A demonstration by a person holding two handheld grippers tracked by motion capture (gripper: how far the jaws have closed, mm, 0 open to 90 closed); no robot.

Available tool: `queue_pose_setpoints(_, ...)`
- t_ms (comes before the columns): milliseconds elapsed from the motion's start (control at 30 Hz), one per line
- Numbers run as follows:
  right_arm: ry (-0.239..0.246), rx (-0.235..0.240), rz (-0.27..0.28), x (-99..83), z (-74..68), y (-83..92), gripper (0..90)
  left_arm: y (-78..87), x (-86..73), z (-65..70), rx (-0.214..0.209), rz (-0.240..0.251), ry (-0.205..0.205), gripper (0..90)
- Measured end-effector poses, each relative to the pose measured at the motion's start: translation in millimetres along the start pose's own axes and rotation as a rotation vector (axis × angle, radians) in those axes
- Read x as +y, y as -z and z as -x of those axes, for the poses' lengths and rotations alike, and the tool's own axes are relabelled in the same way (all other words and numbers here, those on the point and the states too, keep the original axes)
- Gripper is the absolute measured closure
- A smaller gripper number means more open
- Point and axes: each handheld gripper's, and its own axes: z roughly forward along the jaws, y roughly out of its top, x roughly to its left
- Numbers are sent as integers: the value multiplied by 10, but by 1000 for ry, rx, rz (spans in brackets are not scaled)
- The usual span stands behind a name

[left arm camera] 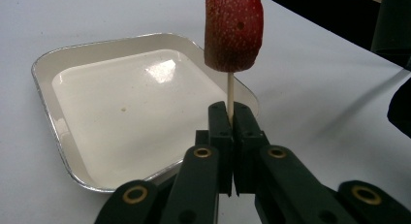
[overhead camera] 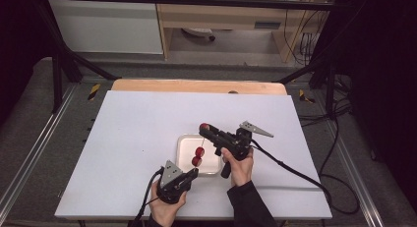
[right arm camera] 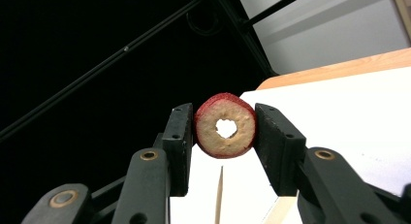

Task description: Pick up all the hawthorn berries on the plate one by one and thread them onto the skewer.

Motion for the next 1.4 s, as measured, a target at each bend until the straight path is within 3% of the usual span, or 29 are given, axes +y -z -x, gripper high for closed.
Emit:
queue_pose_setpoints(733, -9, 12, -12, -41, 3, -16, 601, -6, -2, -26, 8, 1, 12, 883)
queue_pose_setpoints(1200, -3, 13, -24, -167, -14, -39, 601, -30, 2, -17, 3, 16, 61, 884)
queue_pose_setpoints(1400, 6, 11, -63, -240, -22, -46, 602, -20, 21, -48, 3, 26, 74, 884)
